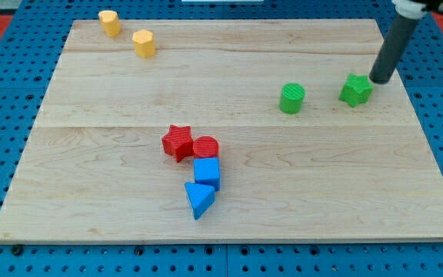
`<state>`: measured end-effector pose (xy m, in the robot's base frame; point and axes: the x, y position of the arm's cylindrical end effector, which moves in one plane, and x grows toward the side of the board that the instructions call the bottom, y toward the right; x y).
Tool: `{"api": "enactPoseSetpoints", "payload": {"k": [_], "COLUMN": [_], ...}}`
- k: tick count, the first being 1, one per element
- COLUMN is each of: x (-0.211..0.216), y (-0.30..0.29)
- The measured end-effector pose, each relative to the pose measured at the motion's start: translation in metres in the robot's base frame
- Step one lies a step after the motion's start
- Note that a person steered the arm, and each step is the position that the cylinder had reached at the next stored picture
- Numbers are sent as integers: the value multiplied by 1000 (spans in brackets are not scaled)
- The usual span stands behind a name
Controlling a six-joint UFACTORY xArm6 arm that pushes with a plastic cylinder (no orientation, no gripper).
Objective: Slightly push the green star right to the green circle
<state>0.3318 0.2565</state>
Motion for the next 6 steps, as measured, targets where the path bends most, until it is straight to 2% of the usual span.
{"api": "enactPoseSetpoints", "payload": {"k": [1, 2, 3, 4, 5, 6], "x": [43, 131, 139, 224, 194, 116], "y": [-39, -6, 26, -14, -57, -55]}}
